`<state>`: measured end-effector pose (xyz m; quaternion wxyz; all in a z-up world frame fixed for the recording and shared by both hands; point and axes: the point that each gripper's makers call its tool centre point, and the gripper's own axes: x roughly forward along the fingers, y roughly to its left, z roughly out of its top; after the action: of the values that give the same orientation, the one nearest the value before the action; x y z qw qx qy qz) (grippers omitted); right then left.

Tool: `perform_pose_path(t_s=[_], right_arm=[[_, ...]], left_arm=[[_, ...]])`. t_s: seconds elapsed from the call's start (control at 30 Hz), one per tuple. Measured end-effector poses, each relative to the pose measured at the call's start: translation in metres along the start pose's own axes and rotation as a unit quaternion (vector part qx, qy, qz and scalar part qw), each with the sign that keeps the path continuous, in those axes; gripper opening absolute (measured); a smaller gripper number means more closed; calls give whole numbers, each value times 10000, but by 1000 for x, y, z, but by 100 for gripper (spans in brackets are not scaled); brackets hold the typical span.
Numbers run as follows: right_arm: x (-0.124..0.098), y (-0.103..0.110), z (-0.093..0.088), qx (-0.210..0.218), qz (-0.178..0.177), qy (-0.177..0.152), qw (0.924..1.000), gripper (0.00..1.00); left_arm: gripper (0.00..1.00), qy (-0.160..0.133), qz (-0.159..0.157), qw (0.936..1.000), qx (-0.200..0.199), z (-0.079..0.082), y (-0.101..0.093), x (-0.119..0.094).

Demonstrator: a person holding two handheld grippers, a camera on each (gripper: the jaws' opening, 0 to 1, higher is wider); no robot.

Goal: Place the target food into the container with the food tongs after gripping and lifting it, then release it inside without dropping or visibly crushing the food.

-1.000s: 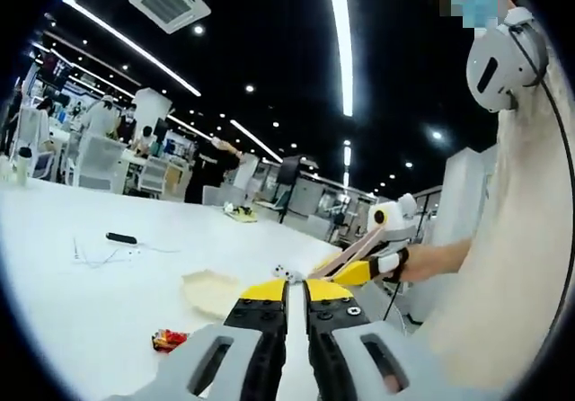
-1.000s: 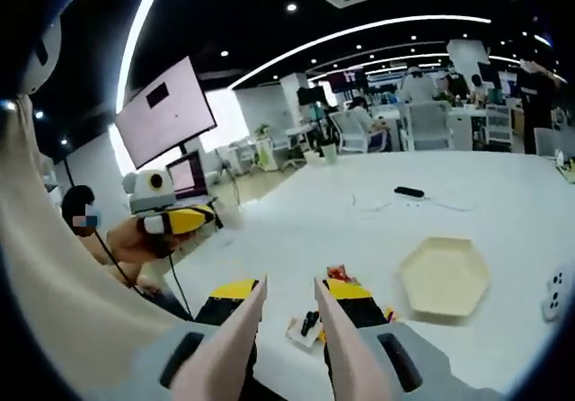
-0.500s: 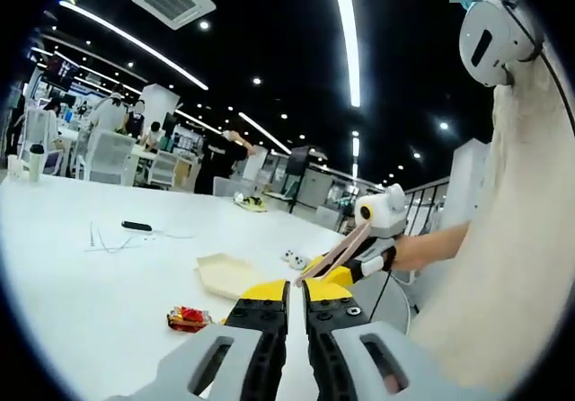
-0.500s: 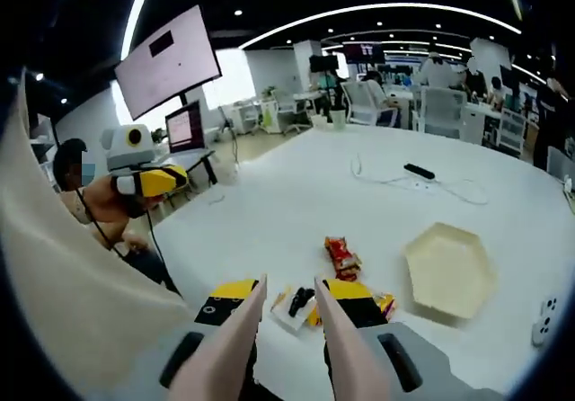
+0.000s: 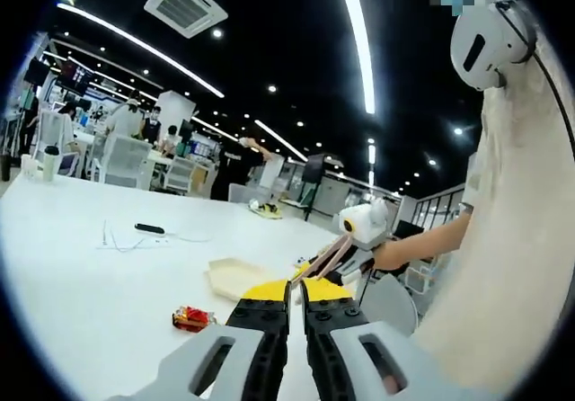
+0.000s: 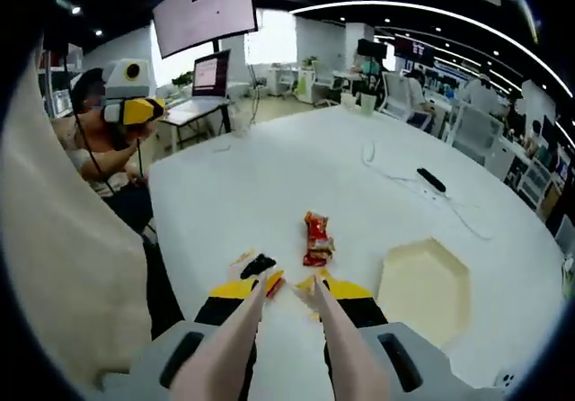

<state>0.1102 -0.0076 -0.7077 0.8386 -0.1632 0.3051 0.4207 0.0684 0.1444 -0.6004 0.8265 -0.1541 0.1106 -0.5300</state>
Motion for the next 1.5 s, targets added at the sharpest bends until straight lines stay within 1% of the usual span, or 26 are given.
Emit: perform_pose_path(t_s=[0.13,0.23,0.4,0.57,0.67,0.8,0.83,0.9,0.97,1.03,1.13,1.2,1.23,1.3,1.4,1.47,1.5], right_arm=[[8,-10,-4,-403,224,40,9989,28],[13,-16,-10,-668,340,159,9971,28],[22,-24,-15,-916,541,235,9940,28],[34,-26,-20,-1188,818,327,9890,28],[41,-28,-22,-1360,921,441,9854,28],[47,-26,-25,-1543,1099,576,9802,28],[50,-25,-27,-1615,1177,626,9778,28],[56,-24,-30,-1757,1271,746,9734,28],[59,-24,-30,-1769,1294,782,9726,28],[64,-25,-32,-1845,1351,869,9696,28],[70,-26,-35,-1904,1403,985,9666,28],[73,-27,-35,-1891,1432,1031,9660,28],[76,-26,-36,-1918,1495,1102,9637,28],[79,-28,-38,-2039,1496,1195,9601,28],[84,-29,-40,-2103,1502,1278,9575,28],[87,-29,-41,-2169,1525,1363,9545,28],[89,-29,-45,-2212,1566,1466,9513,28]], left_arm=[[4,65,187,9998,-98,-6,-6,9],[4,85,284,9995,-128,-10,-10,13],[4,149,470,9985,-235,-19,-15,20],[4,229,525,9979,-291,-26,-22,28],[4,260,531,9978,-298,-28,-23,32],[4,237,548,9977,-319,-27,-23,36],[4,234,554,9977,-308,-27,-22,36],[4,243,581,9977,-251,-26,-21,36],[4,244,608,9976,-205,-25,-20,34],[4,202,655,9974,-223,-24,-18,30],[4,176,719,9969,-272,-26,-14,25],[4,165,746,9966,-295,-28,-12,23],[4,159,765,9965,-306,-28,-11,23],[4,154,763,9965,-311,-28,-11,22],[4,146,752,9965,-319,-28,-10,22],[4,148,753,9965,-322,-29,-9,22],[4,145,759,9965,-326,-29,-9,21]])
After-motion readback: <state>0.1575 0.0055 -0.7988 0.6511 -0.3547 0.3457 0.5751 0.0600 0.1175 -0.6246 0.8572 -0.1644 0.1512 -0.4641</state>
